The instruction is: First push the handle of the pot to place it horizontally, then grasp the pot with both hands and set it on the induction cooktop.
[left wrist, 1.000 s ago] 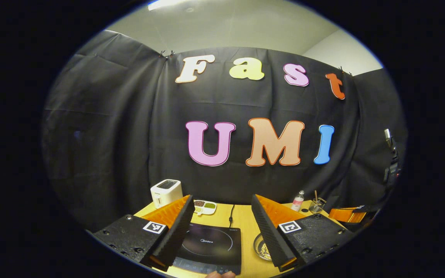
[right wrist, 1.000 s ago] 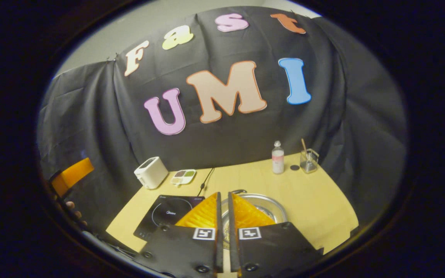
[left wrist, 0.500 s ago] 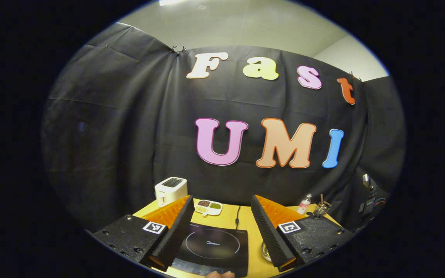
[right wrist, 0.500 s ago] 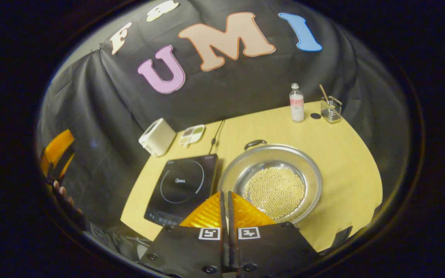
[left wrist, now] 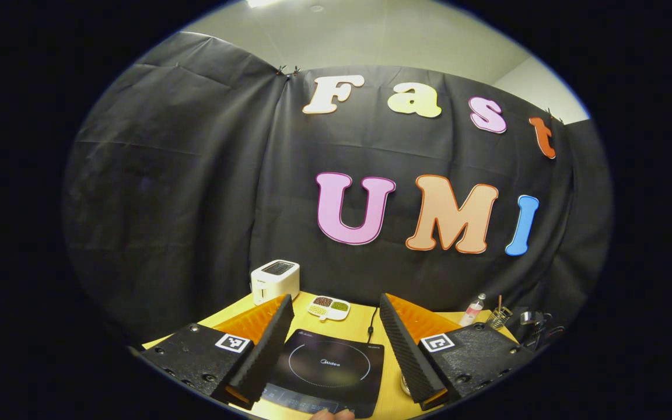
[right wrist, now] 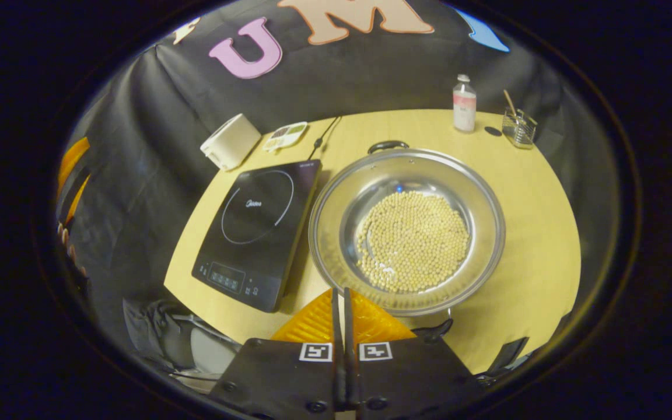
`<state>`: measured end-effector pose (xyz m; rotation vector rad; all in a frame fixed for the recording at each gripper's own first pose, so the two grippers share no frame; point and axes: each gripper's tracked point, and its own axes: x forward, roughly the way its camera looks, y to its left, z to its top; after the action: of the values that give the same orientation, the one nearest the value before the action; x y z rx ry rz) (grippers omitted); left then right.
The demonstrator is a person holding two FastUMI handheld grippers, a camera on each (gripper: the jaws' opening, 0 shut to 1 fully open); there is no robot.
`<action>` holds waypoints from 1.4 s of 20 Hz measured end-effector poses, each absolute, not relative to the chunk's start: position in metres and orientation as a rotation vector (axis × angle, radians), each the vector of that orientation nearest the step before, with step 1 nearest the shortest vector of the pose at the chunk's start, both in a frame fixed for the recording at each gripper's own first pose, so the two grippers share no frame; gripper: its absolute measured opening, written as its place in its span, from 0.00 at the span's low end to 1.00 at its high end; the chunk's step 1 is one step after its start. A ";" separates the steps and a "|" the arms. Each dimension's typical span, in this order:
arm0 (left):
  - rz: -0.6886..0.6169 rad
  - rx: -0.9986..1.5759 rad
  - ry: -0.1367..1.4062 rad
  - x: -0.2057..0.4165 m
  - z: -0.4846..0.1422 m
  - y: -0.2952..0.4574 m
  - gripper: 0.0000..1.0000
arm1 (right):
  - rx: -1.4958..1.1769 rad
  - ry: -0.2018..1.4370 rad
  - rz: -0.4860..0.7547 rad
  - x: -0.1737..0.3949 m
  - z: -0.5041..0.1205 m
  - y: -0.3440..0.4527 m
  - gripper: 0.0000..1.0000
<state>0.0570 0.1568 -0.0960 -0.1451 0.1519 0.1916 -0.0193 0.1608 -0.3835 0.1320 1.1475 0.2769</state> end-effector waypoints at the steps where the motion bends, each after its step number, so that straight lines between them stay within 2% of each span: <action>1: 0.195 -0.148 0.157 0.057 -0.098 0.157 0.91 | 0.123 1.168 0.284 -0.025 -0.389 0.160 0.02; 6: 0.211 -0.155 0.157 0.057 -0.099 0.161 0.91 | 0.034 1.278 0.306 -0.044 -0.414 0.156 0.00; 9: 0.219 -0.157 0.154 0.057 -0.099 0.164 0.91 | 0.012 1.333 0.270 -0.048 -0.426 0.143 0.02; 18: 0.222 -0.150 0.155 0.059 -0.100 0.166 0.89 | 0.011 1.363 0.178 -0.043 -0.432 0.107 0.00; 19: 0.221 -0.147 0.154 0.060 -0.100 0.166 0.89 | 0.013 1.366 0.174 -0.043 -0.431 0.104 0.02; 23: 0.219 -0.151 0.156 0.063 -0.102 0.162 0.92 | 0.015 1.371 0.147 -0.041 -0.432 0.088 0.03; 28: 0.220 -0.151 0.155 0.065 -0.102 0.159 0.91 | 0.013 1.378 0.110 -0.035 -0.434 0.062 0.03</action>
<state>0.0655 0.1588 -0.1016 -0.1507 0.1552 0.2203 -0.0355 0.0624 -0.4337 0.0127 1.3778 0.1099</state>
